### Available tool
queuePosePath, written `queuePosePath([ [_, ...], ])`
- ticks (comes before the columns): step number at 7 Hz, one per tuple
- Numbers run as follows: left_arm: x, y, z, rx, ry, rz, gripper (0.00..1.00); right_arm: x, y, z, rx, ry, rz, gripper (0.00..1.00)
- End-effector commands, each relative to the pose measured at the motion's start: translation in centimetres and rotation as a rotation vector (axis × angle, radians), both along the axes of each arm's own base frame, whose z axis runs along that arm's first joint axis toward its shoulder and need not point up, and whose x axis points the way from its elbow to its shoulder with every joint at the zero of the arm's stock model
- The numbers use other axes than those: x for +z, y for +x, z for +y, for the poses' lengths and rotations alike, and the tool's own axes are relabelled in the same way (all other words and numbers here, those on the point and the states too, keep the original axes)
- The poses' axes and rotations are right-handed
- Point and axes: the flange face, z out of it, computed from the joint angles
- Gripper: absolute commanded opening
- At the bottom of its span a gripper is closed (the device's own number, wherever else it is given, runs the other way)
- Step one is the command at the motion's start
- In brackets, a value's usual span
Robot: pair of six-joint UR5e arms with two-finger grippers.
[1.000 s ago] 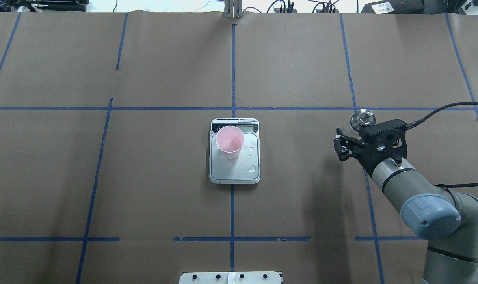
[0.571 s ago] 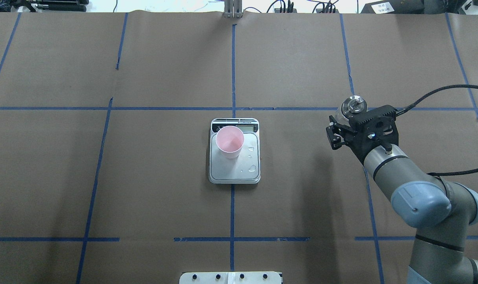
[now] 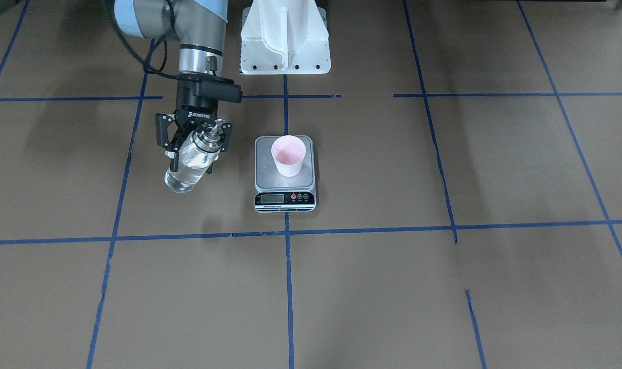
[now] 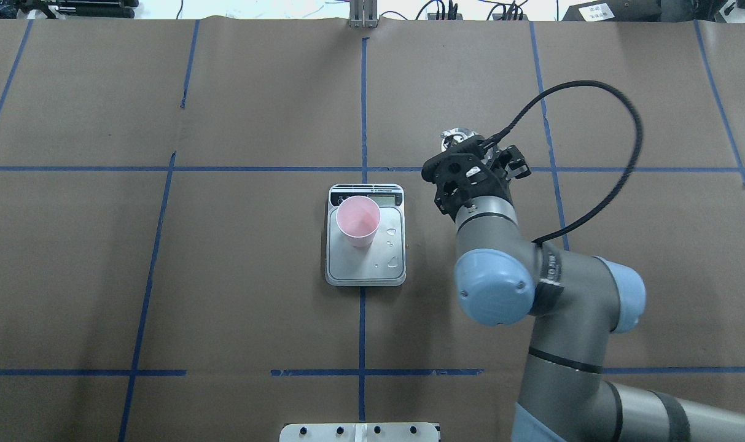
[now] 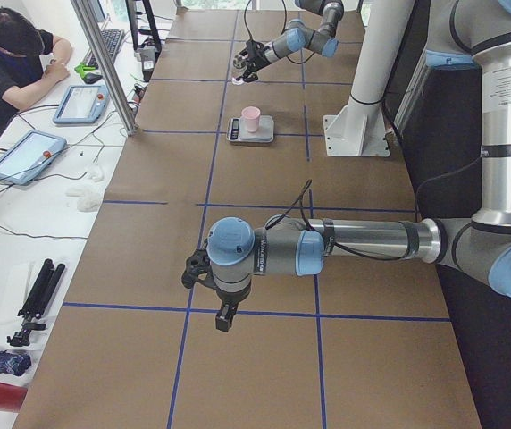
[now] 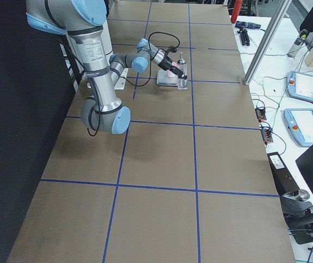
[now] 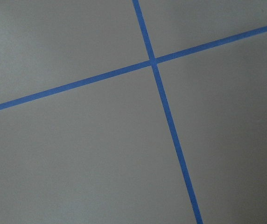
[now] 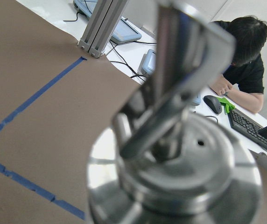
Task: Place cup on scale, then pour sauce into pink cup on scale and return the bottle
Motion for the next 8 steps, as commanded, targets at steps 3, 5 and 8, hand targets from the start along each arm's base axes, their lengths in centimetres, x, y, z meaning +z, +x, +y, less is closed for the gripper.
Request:
queuePosePath([
  [3,0.2,0.0,0.0,0.001,-0.003,0.001,1.0,0.8,-8.2,2.6,-0.024,0.196,0.456,0.0],
  [5,0.3,0.1,0.0,0.003,-0.005,0.001,1.0,1.3,-8.0,2.4,-0.05,0.207,0.666,0.0],
  [8,0.4,0.1,0.0,0.003,-0.006,0.001,1.0,2.2,-7.5,1.9,-0.026,0.235,0.811,0.0],
])
